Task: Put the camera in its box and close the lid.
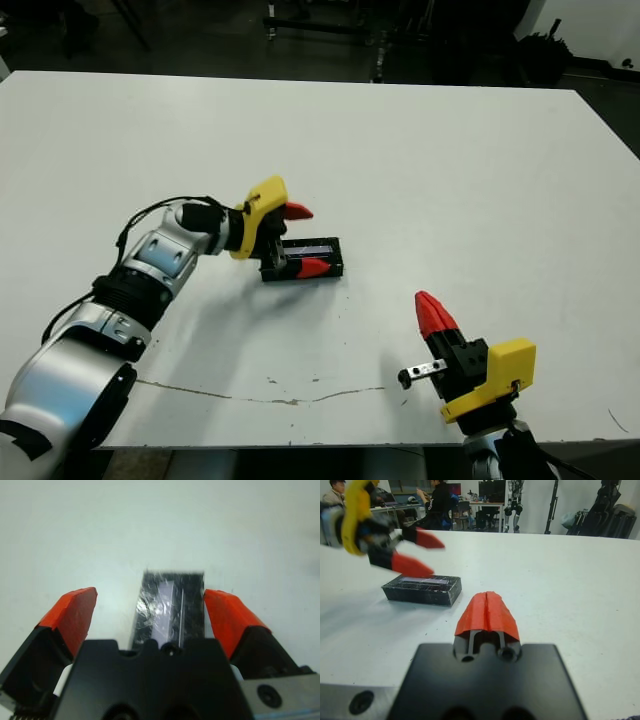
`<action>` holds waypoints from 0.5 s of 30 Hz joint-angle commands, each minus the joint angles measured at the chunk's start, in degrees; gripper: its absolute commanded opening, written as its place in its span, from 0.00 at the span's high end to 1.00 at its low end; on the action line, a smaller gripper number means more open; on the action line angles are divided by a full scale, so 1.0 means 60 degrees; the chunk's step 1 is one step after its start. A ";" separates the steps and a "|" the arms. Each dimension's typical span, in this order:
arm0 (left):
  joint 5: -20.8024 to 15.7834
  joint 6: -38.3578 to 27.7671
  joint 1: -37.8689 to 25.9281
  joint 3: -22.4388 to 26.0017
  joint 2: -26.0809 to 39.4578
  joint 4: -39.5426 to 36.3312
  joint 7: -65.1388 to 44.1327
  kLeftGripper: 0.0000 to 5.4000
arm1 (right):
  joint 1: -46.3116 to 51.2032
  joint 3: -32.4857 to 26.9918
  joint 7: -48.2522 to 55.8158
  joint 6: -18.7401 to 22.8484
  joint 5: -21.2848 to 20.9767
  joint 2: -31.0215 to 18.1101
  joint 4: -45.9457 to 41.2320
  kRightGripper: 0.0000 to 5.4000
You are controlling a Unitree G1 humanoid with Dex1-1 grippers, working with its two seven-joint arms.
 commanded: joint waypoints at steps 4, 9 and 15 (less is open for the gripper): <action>-0.0840 0.0964 -0.0337 0.0503 0.0680 -0.0467 -0.0611 0.00 | -0.0007 0.0064 -0.0005 0.0058 -0.0104 -0.0078 0.0084 1.00; -0.1111 0.1323 -0.0336 0.0554 0.0961 -0.0503 -0.0782 0.00 | -0.0010 0.0072 0.0056 -0.0016 -0.0064 -0.0093 0.0135 1.00; -0.1957 0.2566 0.0280 0.1516 0.0349 -0.1407 0.1007 0.00 | -0.0002 0.0074 -0.0024 0.0043 -0.0137 -0.0094 0.0095 1.00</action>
